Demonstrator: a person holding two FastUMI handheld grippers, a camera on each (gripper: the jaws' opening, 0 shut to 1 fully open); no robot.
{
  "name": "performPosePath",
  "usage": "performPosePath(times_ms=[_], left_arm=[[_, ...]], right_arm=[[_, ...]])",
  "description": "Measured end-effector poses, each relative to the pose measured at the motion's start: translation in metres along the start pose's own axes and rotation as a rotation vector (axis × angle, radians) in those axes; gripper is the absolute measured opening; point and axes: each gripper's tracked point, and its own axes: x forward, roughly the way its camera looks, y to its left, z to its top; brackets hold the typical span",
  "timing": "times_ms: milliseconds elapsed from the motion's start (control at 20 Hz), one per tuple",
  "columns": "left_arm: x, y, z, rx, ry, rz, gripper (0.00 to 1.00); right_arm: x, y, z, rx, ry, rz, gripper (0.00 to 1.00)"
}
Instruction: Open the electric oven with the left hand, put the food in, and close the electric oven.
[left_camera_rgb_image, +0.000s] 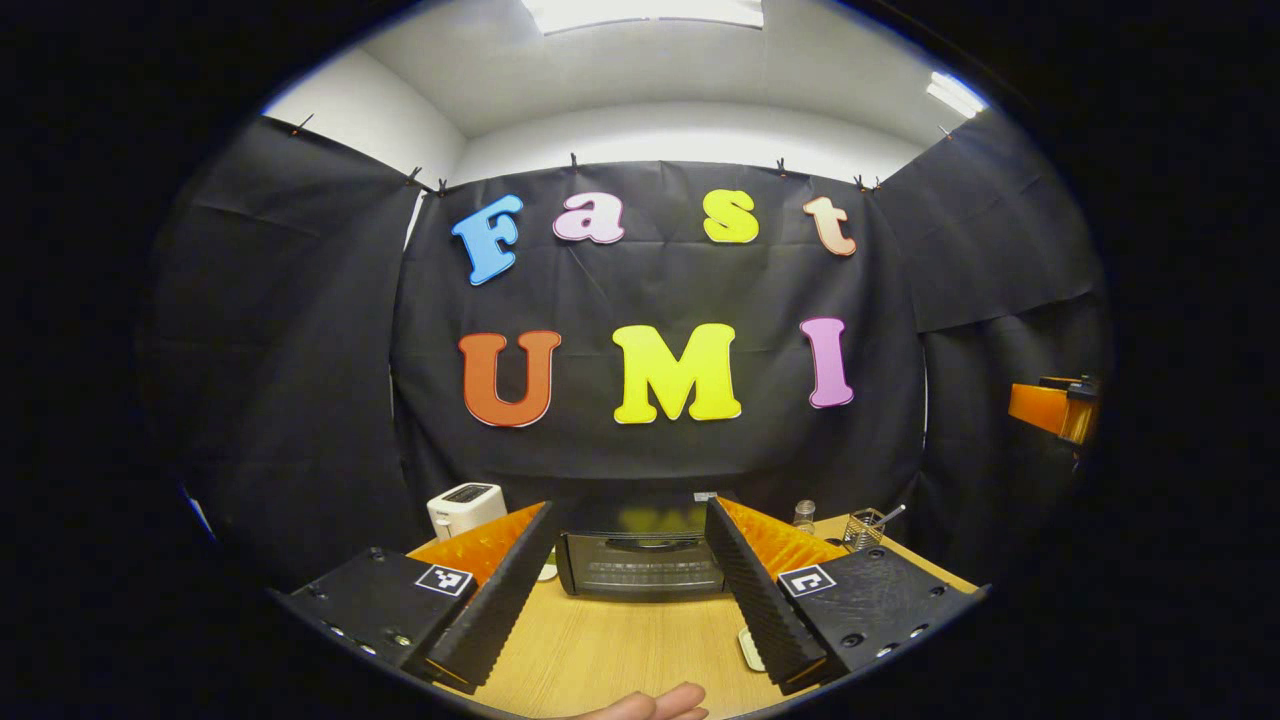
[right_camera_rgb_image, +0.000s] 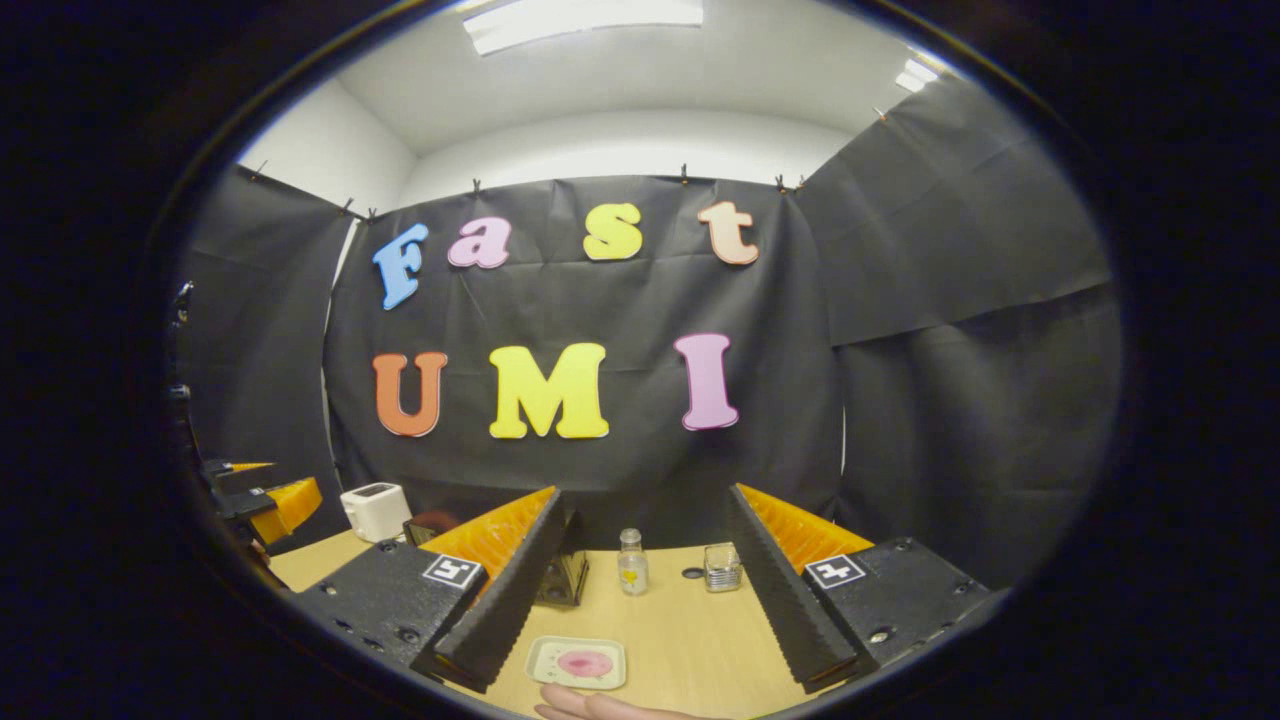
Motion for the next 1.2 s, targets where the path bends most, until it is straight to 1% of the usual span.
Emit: performPosePath(times_ms=[200, 300, 450, 600, 800, 850, 1000, 1100, 1200], left_arm=[[0.043, -0.005, -0.024, -0.022, 0.056, -0.026, 0.95], [0.068, -0.012, -0.035, -0.029, 0.091, -0.055, 0.95], [0.108, -0.012, -0.052, -0.033, 0.142, -0.078, 0.96], [0.155, -0.003, -0.082, -0.022, 0.214, -0.053, 0.96], [0.212, -0.002, -0.143, -0.004, 0.364, -0.042, 0.95], [0.223, -0.007, -0.155, -0.004, 0.398, -0.053, 0.96], [0.252, -0.014, -0.173, -0.036, 0.426, -0.069, 0.96], [0.263, -0.011, -0.188, -0.035, 0.464, -0.049, 0.96], [0.270, -0.018, -0.200, -0.033, 0.502, -0.062, 0.96]], right_arm=[[0.015, -0.009, -0.008, -0.005, 0.007, 0.000, 1.00], [0.019, -0.012, -0.006, -0.009, -0.009, -0.003, 1.00], [0.024, -0.016, -0.008, -0.018, -0.019, 0.008, 1.00], [0.033, -0.025, -0.004, -0.031, -0.030, -0.002, 1.00], [0.046, -0.042, -0.002, -0.045, -0.033, -0.027, 1.00], [0.049, -0.046, -0.001, -0.046, -0.033, -0.033, 1.00], [0.055, -0.058, -0.002, -0.054, -0.037, -0.049, 1.00], [0.058, -0.067, -0.006, -0.060, -0.031, -0.063, 1.00], [0.060, -0.075, -0.011, -0.057, -0.021, -0.074, 1.00]])
